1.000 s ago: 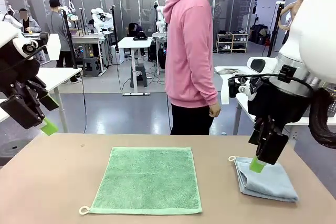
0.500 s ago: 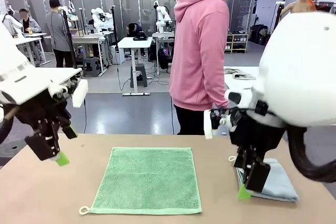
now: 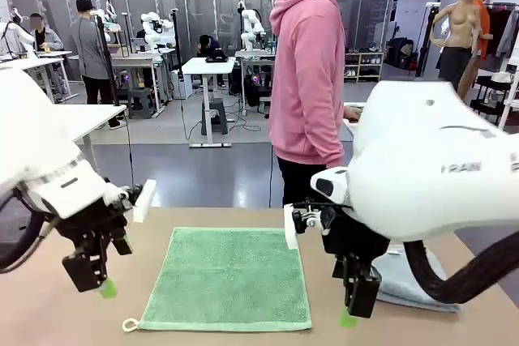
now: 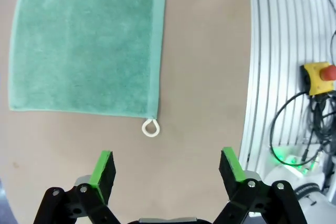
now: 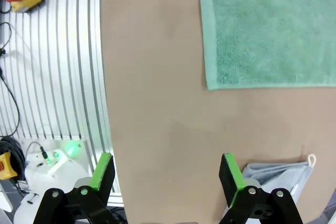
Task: Fold the towels and place them in the basket.
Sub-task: When a person lays out a Towel with hook on the table, fold it in half twice.
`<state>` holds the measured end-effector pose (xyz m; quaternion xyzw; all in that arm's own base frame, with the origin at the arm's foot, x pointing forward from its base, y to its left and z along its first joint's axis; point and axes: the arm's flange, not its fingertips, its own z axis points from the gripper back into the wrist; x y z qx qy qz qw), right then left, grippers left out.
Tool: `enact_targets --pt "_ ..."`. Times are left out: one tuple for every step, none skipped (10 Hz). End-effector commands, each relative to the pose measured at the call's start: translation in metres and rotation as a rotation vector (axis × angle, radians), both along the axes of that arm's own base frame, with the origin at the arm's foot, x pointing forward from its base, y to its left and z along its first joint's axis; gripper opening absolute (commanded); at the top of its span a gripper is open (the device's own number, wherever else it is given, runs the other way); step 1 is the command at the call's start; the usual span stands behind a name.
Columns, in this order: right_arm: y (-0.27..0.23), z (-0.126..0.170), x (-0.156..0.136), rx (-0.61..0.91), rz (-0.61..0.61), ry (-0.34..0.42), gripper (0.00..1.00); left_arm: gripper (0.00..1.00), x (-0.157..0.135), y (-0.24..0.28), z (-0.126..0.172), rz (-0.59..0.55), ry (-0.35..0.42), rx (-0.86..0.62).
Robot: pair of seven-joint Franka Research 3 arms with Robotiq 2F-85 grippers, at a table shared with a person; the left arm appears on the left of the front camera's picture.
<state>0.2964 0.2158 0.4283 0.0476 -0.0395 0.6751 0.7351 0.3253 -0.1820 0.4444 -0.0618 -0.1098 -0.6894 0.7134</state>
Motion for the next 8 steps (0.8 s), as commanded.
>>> enact_targets --pt "0.008 -0.022 0.008 0.003 0.049 -0.017 1.0 1.0 0.018 -0.02 -0.017 -0.002 0.022 -0.016" --pt "0.012 -0.034 0.016 0.014 0.06 -0.017 1.0 1.0 0.028 -0.024 -0.029 0.02 0.027 -0.023" --pt "0.014 -0.045 0.024 0.029 0.074 -0.015 1.0 1.0 0.035 -0.029 -0.041 0.019 0.034 -0.022" --pt "0.018 -0.052 0.027 0.035 0.083 -0.013 1.0 1.0 0.038 -0.031 -0.051 0.017 0.051 -0.013" --pt "0.022 -0.059 0.03 0.022 0.106 -0.027 1.0 1.0 0.043 -0.034 -0.059 0.031 0.067 0.02" --pt "0.026 -0.065 0.035 0.008 0.113 -0.04 1.0 1.0 0.046 -0.035 -0.065 0.031 0.087 0.021" --pt "0.031 -0.073 0.04 0.017 0.118 -0.04 1.0 1.0 0.049 -0.04 -0.07 0.023 0.091 0.031" --pt "0.037 -0.084 0.044 0.017 0.1 -0.029 1.0 1.0 0.048 -0.046 -0.076 0.014 0.088 0.017"
